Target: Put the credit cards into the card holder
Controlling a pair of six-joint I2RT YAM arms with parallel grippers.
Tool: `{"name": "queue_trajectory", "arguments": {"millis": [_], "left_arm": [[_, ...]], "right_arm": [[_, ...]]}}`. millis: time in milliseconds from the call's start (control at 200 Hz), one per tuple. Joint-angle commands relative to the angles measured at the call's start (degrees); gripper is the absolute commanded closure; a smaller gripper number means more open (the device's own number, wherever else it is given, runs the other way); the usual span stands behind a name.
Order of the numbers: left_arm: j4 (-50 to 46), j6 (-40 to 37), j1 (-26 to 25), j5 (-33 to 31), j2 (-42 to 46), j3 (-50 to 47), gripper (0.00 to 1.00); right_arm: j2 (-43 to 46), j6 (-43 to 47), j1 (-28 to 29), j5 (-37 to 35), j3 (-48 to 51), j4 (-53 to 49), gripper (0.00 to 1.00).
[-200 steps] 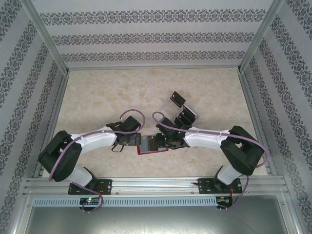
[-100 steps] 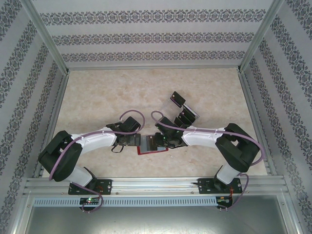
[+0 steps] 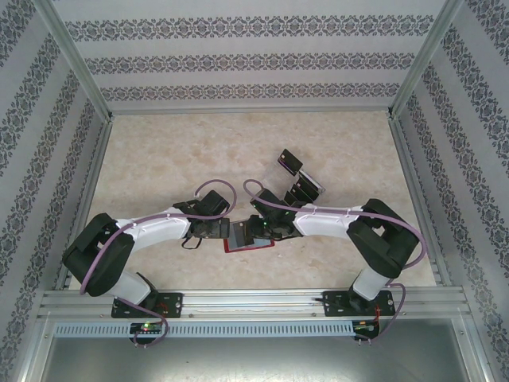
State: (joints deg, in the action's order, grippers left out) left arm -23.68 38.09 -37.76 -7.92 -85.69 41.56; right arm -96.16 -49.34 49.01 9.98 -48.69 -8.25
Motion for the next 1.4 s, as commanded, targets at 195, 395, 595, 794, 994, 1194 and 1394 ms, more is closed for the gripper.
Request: {"name": "queue_trajectory", "arguments": {"millis": [195,395,595,794,994,1194,1394], "left_arm": [[0.83,-0.61,0.31,-0.67,-0.59,-0.72,0.00],[0.82,-0.58,0.32,-0.56,-0.53,-0.67,0.00],[0.74,-0.56,0.29,-0.60,-0.29,-0.84,0.00],[0.74,-0.56,0.32,-0.61,-0.26,-0.81,0.00],[0.66,-0.71,0.26,-0.77,-0.21,-0.74,0.00],[0.48,-0.65,0.32,-0.79,-0.13,-0.71,0.00],[0.65,-0.57,0.32,-0.78,-0.12,-0.94,0.00]], "right_arm": [[-2.28,-0.79,2.00,2.28,-2.55,1.66,0.70],[-1.70,-1.46,2.40,2.39,-1.79,2.11,0.69],[1.79,-1.76,1.87,0.12,-0.03,0.96,0.60],[4.89,-1.12,0.52,-2.05,0.70,-1.52,0.63],[3.51,-0.15,-0.97,-1.62,0.46,-2.24,0.89],[0.83,0.08,-1.02,-0.38,-0.26,-1.12,0.95],[-0.78,0.15,-0.94,0.16,-1.05,-0.45,0.96]]}}
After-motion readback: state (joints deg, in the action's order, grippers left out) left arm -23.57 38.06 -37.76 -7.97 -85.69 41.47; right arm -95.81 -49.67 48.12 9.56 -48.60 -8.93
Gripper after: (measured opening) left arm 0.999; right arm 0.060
